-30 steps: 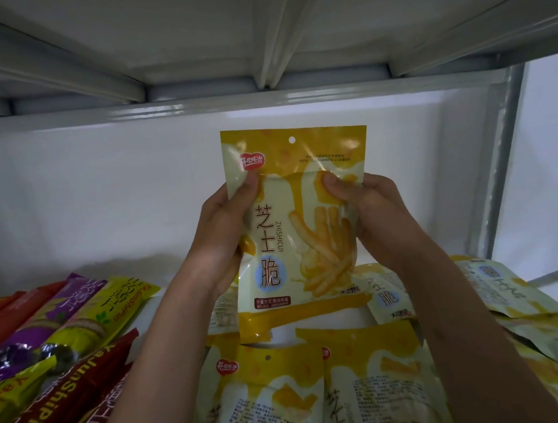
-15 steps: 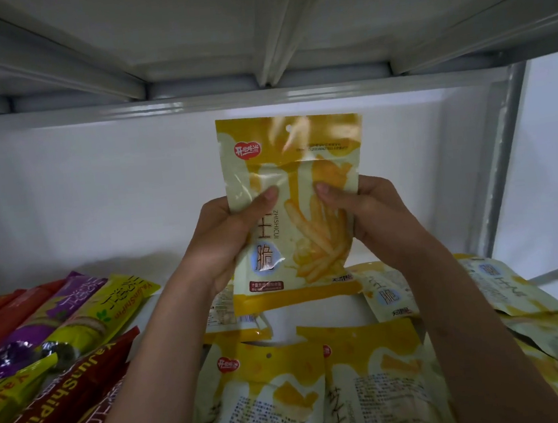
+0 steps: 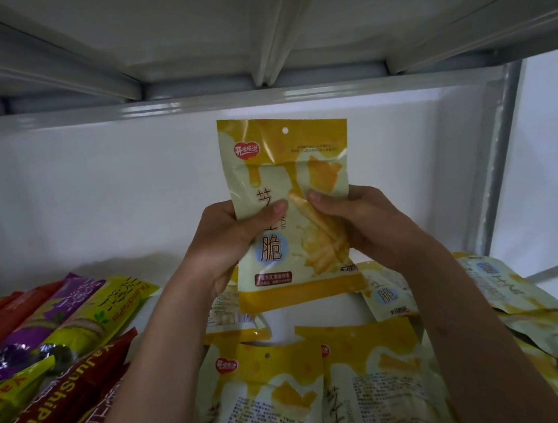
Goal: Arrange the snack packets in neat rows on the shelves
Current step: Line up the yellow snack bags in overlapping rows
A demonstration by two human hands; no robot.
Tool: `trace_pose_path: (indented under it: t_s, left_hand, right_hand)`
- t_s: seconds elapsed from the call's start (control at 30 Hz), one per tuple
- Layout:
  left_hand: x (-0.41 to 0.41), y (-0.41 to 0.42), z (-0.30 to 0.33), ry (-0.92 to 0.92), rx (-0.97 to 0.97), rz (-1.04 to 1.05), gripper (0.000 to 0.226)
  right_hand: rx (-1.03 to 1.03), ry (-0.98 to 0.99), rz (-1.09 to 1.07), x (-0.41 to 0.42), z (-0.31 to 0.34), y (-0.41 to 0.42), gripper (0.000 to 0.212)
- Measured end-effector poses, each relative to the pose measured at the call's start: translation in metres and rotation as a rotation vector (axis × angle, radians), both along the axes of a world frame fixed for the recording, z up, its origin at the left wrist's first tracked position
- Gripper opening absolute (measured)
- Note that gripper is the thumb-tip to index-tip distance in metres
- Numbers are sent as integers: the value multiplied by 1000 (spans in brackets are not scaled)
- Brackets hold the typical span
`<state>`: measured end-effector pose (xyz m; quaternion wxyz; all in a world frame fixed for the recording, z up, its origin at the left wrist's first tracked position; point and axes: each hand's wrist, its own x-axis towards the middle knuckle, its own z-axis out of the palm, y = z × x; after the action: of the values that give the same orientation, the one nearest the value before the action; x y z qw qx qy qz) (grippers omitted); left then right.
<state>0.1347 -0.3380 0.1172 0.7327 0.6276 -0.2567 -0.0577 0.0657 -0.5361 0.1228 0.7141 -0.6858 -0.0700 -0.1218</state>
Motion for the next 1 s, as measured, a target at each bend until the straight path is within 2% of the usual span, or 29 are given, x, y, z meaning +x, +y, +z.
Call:
trace_pose_path:
  t_s: [0.1,0.2,0.27,0.37,0.47,0.6,0.7,0.8,1.0]
  left_hand:
    - [-2,0,1,39,25,-52,43]
    - [-2,2,2,71,159,-127,55]
    - [-1,1,1,62,206,-125,54]
    - [0,-1,-1,42,148,-58,41]
    - [5,0,-1,71,54,-8,37]
    - [5,-1,-2,68,38,27,33]
    - [4,-1,-2,104,21,-13,44]
    - [5,2,-1,101,125,-44,50]
    - [5,0,-2,44,90,81,31]
  right_hand:
    - [29,-47,-84,4,-2,-1,39]
    - [34,-89,-157,6,-2,-3,45]
    - [50,-108,-184,8,-3,-2,49]
    - [59,-94,-98,6,-3,-3,44]
    - [-56,-6,-23,3,-4,-6,37]
    - [-128,-2,-109,8,-7,-5,31]
    - [-125,-65,-176,10,-7,-5,29]
    - [-146,-114,-179,13,-9,-5,26]
    - [-163,-126,-262,19,-12,-1,23]
